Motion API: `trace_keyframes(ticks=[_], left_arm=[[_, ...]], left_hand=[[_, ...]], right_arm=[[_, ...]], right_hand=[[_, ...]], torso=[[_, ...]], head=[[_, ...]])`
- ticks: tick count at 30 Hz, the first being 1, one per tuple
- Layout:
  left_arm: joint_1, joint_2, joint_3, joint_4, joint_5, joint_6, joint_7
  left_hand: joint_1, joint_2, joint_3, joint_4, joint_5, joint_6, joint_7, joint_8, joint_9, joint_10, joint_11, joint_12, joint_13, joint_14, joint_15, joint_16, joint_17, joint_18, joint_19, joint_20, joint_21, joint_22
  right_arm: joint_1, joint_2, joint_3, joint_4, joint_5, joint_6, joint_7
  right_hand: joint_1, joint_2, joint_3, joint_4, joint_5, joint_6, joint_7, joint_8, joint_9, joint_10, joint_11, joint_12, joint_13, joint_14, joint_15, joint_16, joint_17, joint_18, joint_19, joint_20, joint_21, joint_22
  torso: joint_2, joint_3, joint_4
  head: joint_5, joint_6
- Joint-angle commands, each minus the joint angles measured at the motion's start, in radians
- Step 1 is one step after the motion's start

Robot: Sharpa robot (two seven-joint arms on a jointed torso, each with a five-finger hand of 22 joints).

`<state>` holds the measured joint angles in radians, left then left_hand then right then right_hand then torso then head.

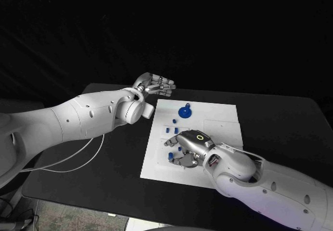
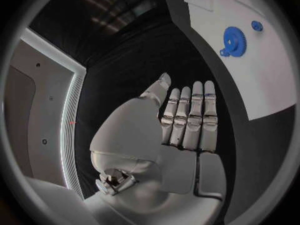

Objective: Assemble the parts on the task board

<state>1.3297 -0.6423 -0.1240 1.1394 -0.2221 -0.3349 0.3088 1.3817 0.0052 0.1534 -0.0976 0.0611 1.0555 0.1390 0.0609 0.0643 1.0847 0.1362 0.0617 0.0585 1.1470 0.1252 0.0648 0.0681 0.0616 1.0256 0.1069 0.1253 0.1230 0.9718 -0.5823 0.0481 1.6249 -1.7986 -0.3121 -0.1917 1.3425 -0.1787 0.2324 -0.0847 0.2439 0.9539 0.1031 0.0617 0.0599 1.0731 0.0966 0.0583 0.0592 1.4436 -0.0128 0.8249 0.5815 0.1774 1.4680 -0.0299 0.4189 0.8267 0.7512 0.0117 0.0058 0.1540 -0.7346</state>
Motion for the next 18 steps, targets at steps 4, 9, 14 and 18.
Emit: trace_keyframes(ticks=[4, 9, 14, 18], left_arm=[[0.001, -0.005, 0.001, 0.003, 0.005, 0.005, 0.010], [0.001, -0.014, 0.001, 0.008, 0.005, 0.008, 0.010], [0.001, -0.030, 0.001, 0.019, 0.005, 0.011, 0.011], [0.001, -0.046, 0.000, 0.035, 0.005, 0.019, 0.012]], left_hand=[[0.001, 0.006, 0.002, 0.005, -0.003, -0.003, 0.000, 0.002, 0.000, -0.001, 0.003, -0.003, 0.000, -0.001, -0.002, -0.002, 0.001, 0.008, -0.002, 0.002, 0.004, -0.001], [-0.002, 0.004, 0.002, 0.005, -0.004, -0.004, 0.000, 0.001, 0.000, 0.000, 0.003, -0.003, 0.000, 0.000, -0.002, -0.002, 0.001, 0.007, -0.002, 0.001, 0.005, -0.002], [-0.003, 0.003, 0.001, 0.006, -0.004, -0.005, 0.000, 0.001, 0.000, 0.010, -0.001, -0.002, 0.000, 0.006, -0.004, -0.001, 0.002, 0.007, -0.001, 0.000, 0.006, -0.003], [-0.006, 0.003, 0.005, 0.009, -0.005, -0.008, -0.001, 0.002, 0.000, 0.035, -0.008, -0.003, 0.000, 0.025, -0.011, 0.001, 0.003, 0.002, 0.001, -0.005, 0.008, -0.003]], right_arm=[[0.001, -0.068, 0.052, 0.044, 0.196, -0.044, 0.049], [0.008, -0.143, 0.100, 0.062, 0.362, -0.023, 0.063], [0.024, -0.214, 0.132, 0.058, 0.524, 0.040, 0.061], [0.038, -0.273, 0.146, 0.040, 0.649, 0.137, 0.016]], right_hand=[[-0.074, 0.030, 0.045, -0.014, 0.003, 0.070, 0.019, 0.001, 0.003, 0.122, -0.025, 0.003, -0.001, 0.004, -0.022, 0.012, 0.007, -0.018, 0.037, -0.023, 0.020, 0.000], [-0.101, 0.046, 0.058, 0.007, 0.011, 0.118, 0.008, 0.002, 0.006, 0.260, -0.067, 0.035, 0.011, 0.004, -0.046, 0.020, 0.015, -0.033, 0.036, -0.044, 0.033, 0.008], [-0.094, 0.062, -0.015, 0.001, 0.016, 0.171, -0.016, 0.002, 0.010, 0.355, -0.114, 0.201, 0.141, 0.004, -0.076, 0.017, 0.024, -0.067, 0.033, -0.078, 0.035, 0.014], [-0.129, 0.098, -0.091, 0.034, 0.045, 0.207, -0.026, 0.004, 0.030, 0.203, -0.134, 0.662, 0.605, 0.011, -0.091, 0.055, 0.069, -0.086, 0.038, -0.093, 0.080, 0.051]], torso=[[-0.001, 0.0003, -0.0023], [-0.002, 0.0019, -0.0059], [-0.004, 0.0050, -0.0133], [-0.006, 0.0103, -0.0190]], head=[[-0.015, 0.008], [-0.029, 0.014], [-0.043, 0.021], [-0.061, 0.027]])
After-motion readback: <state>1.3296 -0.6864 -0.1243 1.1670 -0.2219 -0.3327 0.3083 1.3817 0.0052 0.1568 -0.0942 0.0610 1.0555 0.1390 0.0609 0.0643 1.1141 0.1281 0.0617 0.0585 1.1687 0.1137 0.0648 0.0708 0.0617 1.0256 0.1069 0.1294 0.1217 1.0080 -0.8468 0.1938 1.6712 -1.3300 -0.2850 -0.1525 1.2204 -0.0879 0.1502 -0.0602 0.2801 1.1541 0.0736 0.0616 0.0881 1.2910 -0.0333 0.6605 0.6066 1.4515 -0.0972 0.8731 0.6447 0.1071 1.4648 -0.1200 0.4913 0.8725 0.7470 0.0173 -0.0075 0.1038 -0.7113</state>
